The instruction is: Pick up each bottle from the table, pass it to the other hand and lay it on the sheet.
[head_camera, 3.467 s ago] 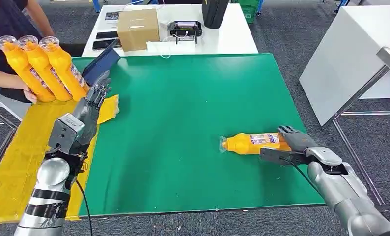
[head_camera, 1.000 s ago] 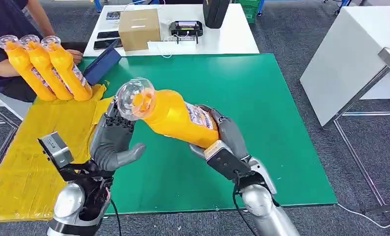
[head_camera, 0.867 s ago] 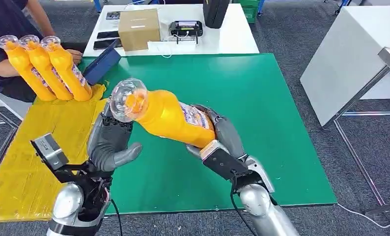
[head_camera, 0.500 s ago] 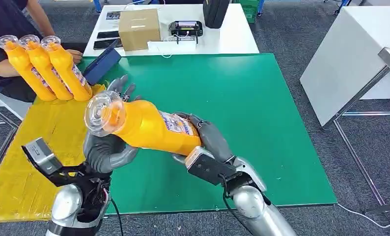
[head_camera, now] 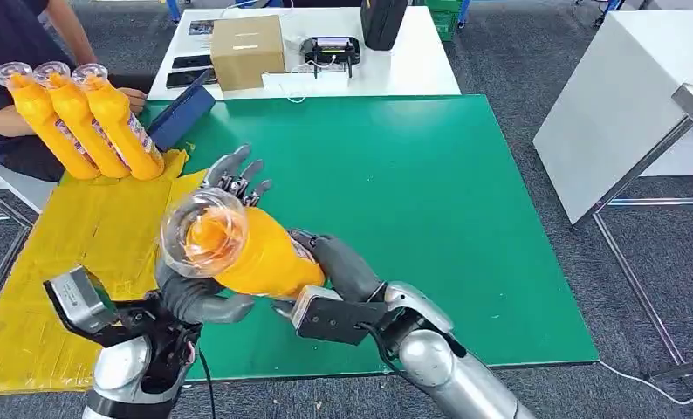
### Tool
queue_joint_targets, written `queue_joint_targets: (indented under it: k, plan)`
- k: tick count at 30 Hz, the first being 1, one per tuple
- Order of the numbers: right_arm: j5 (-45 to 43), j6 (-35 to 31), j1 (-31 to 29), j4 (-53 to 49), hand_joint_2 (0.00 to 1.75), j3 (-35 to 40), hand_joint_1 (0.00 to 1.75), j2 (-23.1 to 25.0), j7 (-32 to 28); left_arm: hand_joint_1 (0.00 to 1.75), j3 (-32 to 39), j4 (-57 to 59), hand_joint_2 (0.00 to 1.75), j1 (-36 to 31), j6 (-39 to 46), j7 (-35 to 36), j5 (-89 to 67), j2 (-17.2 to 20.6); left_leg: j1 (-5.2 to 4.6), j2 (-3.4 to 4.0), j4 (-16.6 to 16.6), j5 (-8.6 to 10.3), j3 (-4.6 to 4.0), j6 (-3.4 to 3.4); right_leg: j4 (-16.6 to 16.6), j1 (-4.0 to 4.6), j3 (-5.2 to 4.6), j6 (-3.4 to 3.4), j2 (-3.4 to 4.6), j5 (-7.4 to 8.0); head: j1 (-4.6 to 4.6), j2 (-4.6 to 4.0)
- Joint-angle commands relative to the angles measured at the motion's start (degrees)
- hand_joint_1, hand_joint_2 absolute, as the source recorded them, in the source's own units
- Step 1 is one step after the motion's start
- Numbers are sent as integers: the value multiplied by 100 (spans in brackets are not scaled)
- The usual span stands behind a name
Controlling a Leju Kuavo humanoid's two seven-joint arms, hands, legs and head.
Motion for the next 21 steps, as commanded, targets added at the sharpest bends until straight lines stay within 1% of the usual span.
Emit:
queue_joint_targets:
  k: [1,2,3,4,5,6,7,8,9,10,11,12,13,14,15,16,17,19,20,21]
  plan:
    - [-37,138,-517,240,175,780,175,-201,19,0,-564,742,175,-621,-293,-128,-749,586,6,-6,-2,-7,21,-9,-3,3,22,-11,21,-7,0,0]
    - [-37,139,-511,245,175,778,175,-211,19,0,-546,756,175,-634,-293,-128,-748,598,3,-4,-3,-2,12,-6,-3,1,13,-7,13,-3,0,0]
    - [-37,139,-511,245,175,778,175,-211,19,0,-546,756,175,-634,-293,-128,-748,598,7,-5,-3,-8,24,-10,-3,3,25,-12,24,-7,0,0]
    - [-83,155,-518,245,175,775,175,-212,22,0,-672,826,175,-754,-377,-164,-961,735,3,-1,-3,-4,15,-6,-3,1,15,-8,19,-3,0,0]
    - [-103,164,-535,246,175,785,175,-217,24,0,-796,913,175,-891,-417,-224,-1227,894,7,0,-2,-8,23,-9,-4,4,22,-12,28,-6,0,0]
    - [-132,178,-553,248,175,795,175,-215,23,0,-893,1009,175,-1020,-448,-278,-1418,1031,4,-4,-1,-4,12,-7,-1,2,13,-8,16,-4,0,0]
    - [-143,187,-563,254,175,806,175,-216,23,0,-962,1102,175,-1124,-461,-341,-1606,1142,6,-10,0,-6,19,-10,1,3,20,-12,19,-8,0,0]
    - [-168,203,-582,265,175,823,175,-206,18,0,-1122,1237,175,-1315,-434,-471,-1974,1360,11,-12,2,-11,28,-14,1,7,30,-17,26,-12,0,0]
    - [-195,228,-614,281,175,846,175,-211,13,0,-1241,1320,175,-1460,-472,-495,-2208,1523,6,-11,-1,-4,19,-10,1,2,21,-12,14,-8,0,0]
    - [-226,247,-661,307,175,871,175,-217,5,0,-1327,1452,175,-1609,-472,-551,-2358,1662,11,-12,1,-8,26,-15,2,6,28,-17,22,-10,2,0]
    - [-278,271,-702,343,175,886,175,-206,-8,0,-1411,1600,175,-1776,-506,-622,-2500,1820,6,-5,1,-2,13,-9,3,4,13,-11,18,-4,0,0]
    - [-295,282,-731,375,175,903,175,-195,-16,0,-1379,1694,175,-1809,-473,-678,-2539,1845,10,-2,3,-8,25,-14,5,6,24,-17,32,-9,0,0]
    - [-320,292,-741,399,175,913,175,-182,-25,0,-1307,1745,175,-1789,-472,-684,-2530,1834,5,-2,1,-2,15,-9,5,2,13,-11,22,-4,2,0]
    - [-341,303,-754,415,175,921,175,-177,-34,0,-1291,1761,175,-1780,-489,-699,-2516,1832,10,2,3,-7,23,-13,5,6,21,-16,35,-6,2,0]
    - [-342,304,-761,429,175,928,175,-169,-34,96,-1288,1762,175,-1769,-491,-706,-2510,1833,3,6,-2,-2,20,-9,4,0,17,-10,29,-3,0,0]
    - [-365,321,-786,466,175,956,175,-159,-45,175,-1223,1744,175,-1705,-496,-756,-2433,1804,5,9,-4,-4,28,-11,2,1,25,-13,38,-4,2,0]
    - [-384,330,-794,484,175,972,175,-155,-53,175,-1206,1736,175,-1678,-520,-777,-2383,1808,12,15,1,-11,34,-14,4,7,30,-18,54,-6,2,0]
    - [-428,340,-796,521,175,992,175,-154,-77,175,-1137,1701,175,-1587,-531,-784,-2280,1792,4,5,-2,-2,16,-6,3,2,15,-8,26,-2,2,0]
    - [-428,340,-796,521,175,992,175,-154,-77,175,-1137,1701,175,-1587,-531,-784,-2280,1792,9,7,2,-10,26,-10,4,5,25,-13,39,-8,0,0]
    - [-442,344,-788,532,175,997,175,-160,-87,175,-1117,1698,175,-1557,-550,-790,-2222,1793,3,5,-2,-4,20,-7,3,0,19,-8,28,-5,2,0]
